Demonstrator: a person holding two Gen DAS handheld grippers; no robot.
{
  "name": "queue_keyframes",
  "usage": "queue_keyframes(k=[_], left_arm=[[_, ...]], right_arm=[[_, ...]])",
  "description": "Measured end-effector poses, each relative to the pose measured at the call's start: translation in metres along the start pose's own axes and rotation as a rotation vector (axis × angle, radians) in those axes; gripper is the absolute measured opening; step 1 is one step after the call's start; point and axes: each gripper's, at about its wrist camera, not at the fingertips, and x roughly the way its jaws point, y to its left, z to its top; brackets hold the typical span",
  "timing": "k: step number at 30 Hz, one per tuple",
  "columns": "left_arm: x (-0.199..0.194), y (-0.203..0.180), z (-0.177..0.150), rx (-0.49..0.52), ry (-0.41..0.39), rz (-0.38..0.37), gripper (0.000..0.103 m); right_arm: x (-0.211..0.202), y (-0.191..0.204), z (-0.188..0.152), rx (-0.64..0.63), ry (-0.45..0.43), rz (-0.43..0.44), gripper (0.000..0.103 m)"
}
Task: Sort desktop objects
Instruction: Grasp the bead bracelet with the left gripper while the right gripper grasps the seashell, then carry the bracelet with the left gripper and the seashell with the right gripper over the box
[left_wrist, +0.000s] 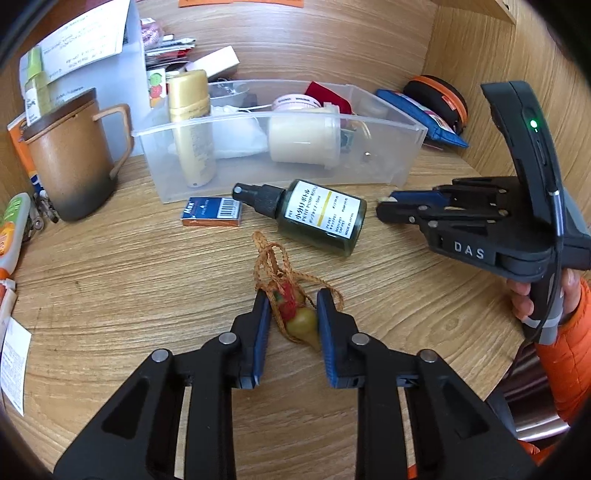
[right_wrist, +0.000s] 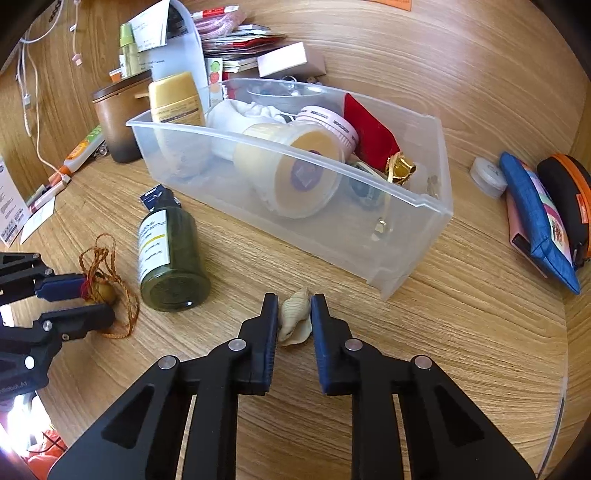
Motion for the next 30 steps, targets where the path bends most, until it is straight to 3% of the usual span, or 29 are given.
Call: queue_keyframes(k=[14, 30], left_arm=[[-0.029, 0.013, 0.018, -0.017, -0.083, 0.022, 0.024], [-0.048, 0.024, 0.074, 0.009, -0.178, 0.022, 0.024]], right_arm=[[-0.039, 0.004, 0.01, -0.018, -0.077, 0.003, 0.016], [-0.073, -0.001, 0.043, -0.057, -0.173, -0.015, 0.016]])
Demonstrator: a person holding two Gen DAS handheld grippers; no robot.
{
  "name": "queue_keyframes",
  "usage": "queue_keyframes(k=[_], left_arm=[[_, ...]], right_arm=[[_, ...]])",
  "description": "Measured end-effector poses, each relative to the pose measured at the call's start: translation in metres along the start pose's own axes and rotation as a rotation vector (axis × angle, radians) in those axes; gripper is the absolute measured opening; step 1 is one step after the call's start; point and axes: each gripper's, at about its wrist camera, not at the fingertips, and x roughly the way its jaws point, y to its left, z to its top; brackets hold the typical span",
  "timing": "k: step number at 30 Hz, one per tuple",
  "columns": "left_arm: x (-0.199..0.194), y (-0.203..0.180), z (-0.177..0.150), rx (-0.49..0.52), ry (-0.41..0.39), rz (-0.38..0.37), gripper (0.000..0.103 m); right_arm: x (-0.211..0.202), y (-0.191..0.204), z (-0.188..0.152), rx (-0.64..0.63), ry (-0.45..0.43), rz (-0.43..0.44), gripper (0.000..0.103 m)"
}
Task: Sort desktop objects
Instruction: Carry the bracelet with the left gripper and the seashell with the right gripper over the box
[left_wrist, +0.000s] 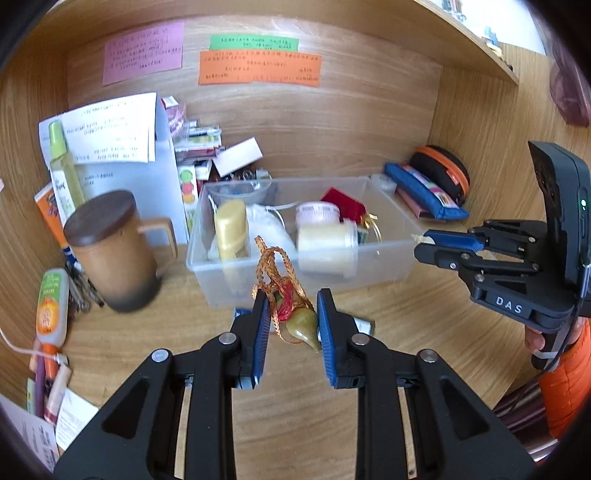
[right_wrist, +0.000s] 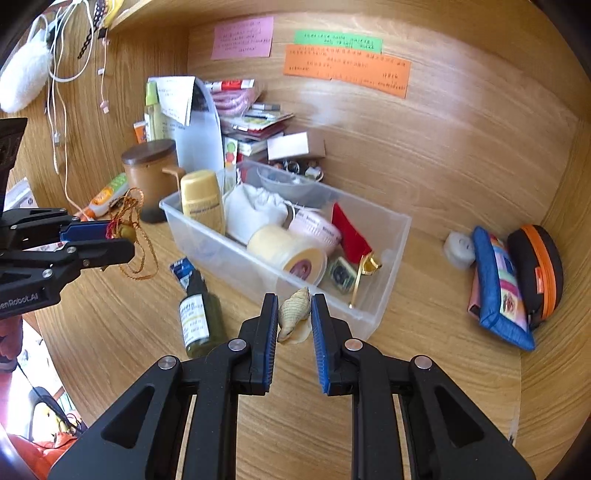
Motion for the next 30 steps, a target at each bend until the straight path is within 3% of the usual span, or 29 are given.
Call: queue_keyframes(k=[14, 30], left_arm=[[0.02, 0.012, 0.06, 0.014, -0.049, -0.008, 0.024], [0.085, 0.015, 0.064, 0.011, 0.071, -0.035, 0.025]], right_arm=[[0.019, -0.024, 0.045, 0.012, -0.041, 0.004, 0.016], [0.073, -0.043, 0.031, 0.053, 0.063, 0.042, 0.016]])
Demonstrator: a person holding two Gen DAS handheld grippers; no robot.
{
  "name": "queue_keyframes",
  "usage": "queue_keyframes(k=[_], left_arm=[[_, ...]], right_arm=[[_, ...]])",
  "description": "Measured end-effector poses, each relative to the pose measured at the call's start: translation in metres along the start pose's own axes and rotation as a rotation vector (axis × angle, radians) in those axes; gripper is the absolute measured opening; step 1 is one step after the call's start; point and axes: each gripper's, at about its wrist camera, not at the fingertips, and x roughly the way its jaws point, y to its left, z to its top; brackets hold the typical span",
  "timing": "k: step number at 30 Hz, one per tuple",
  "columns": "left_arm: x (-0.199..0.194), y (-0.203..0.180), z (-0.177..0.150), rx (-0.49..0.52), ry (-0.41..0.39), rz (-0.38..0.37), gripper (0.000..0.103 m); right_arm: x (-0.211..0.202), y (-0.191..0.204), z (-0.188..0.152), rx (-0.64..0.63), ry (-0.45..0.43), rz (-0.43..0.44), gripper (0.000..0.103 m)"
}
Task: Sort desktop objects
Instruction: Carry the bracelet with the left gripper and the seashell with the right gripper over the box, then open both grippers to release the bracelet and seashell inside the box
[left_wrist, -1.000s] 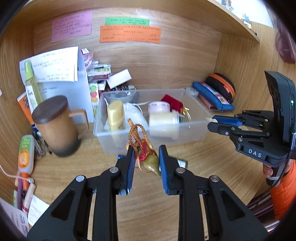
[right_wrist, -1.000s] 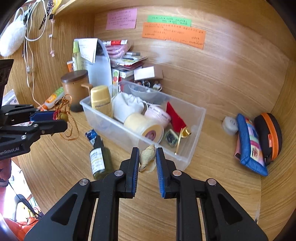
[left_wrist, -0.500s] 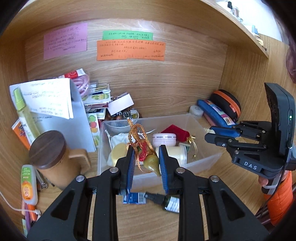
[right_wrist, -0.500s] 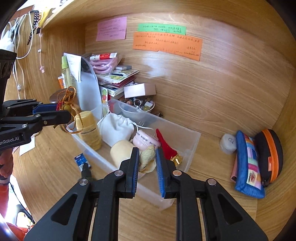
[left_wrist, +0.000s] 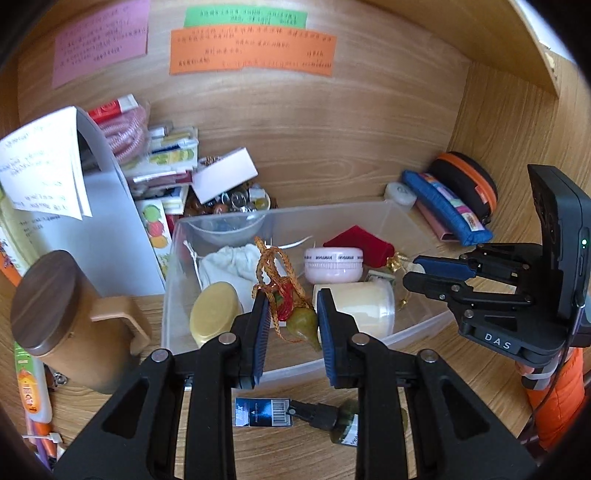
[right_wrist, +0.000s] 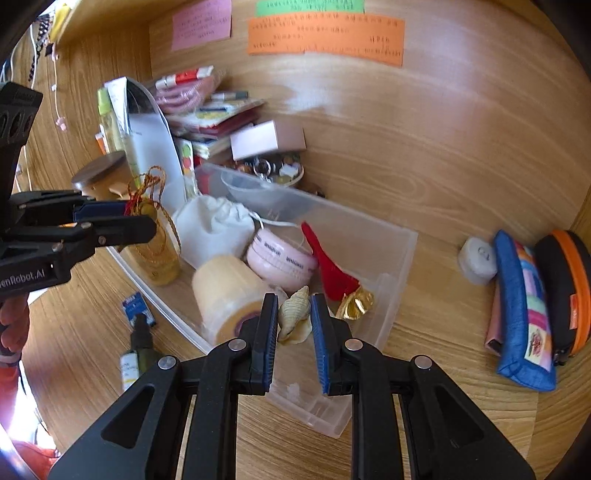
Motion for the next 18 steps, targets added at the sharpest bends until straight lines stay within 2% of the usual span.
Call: queue_keyframes(k=[8, 18], left_arm=[[0.019, -0.001, -0.004, -0.007, 0.037, 0.002, 0.025], [0.026, 0.002, -0.009, -0.01, 0.066, 0.004, 0.024]], right_arm=[[0.011, -0.007, -0.007, 0.018, 0.018, 0.04, 0.016], [0.011, -0.004, -0.009, -0.014, -0.001, 0.022, 0.016]])
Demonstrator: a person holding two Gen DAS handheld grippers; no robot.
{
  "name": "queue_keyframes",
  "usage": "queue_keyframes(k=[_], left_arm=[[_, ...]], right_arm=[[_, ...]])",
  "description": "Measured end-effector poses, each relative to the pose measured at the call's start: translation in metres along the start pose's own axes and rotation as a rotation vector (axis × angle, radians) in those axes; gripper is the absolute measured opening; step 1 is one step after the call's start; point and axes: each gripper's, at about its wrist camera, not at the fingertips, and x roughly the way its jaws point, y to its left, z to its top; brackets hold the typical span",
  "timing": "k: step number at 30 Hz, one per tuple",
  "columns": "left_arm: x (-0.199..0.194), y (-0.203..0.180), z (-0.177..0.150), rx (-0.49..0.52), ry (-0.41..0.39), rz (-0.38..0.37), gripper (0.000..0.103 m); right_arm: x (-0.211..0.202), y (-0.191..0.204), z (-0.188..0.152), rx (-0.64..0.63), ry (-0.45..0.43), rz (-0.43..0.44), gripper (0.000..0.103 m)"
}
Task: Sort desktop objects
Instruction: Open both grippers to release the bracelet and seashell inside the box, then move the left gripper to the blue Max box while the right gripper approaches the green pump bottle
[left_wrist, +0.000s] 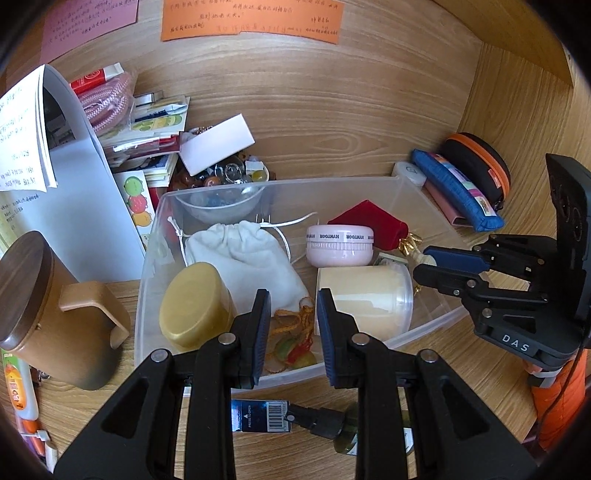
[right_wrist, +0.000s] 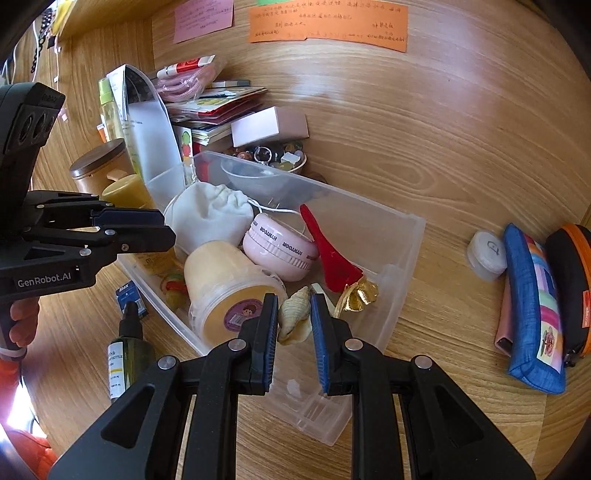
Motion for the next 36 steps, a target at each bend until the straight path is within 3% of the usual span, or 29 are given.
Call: queue_keyframes(k=[11, 15, 19, 27, 33, 36], left_arm=[[-0.011, -0.008, 0.0, 0.0, -0.021, 0.003, 0.025], [-0.023, -0.01, -0.001, -0.001, -0.042, 0.019, 0.033], [-0.036, -0.011, -0.004, 0.0, -0.061, 0.031, 0.034], [-0.06, -0.013, -0.016, 0.001, -0.102, 0.051, 0.05], [-0.079, -0.013, -0.029, 0.004, -0.138, 0.075, 0.06], [-0.085, -0.011, -0.036, 0.002, -0.143, 0.085, 0.063]], right_arm=[[-0.002, -0.001, 0.0, 0.008, -0.002, 0.01, 0.021], [-0.009, 0.002, 0.002, 0.001, -0.02, 0.004, 0.022], [-0.02, 0.005, 0.006, 0.0, -0.049, -0.004, 0.031], [-0.049, 0.021, 0.008, -0.015, -0.104, -0.017, 0.038], [-0.067, 0.039, 0.001, -0.038, -0.133, -0.036, 0.052], [-0.071, 0.049, -0.003, -0.05, -0.139, -0.032, 0.054]])
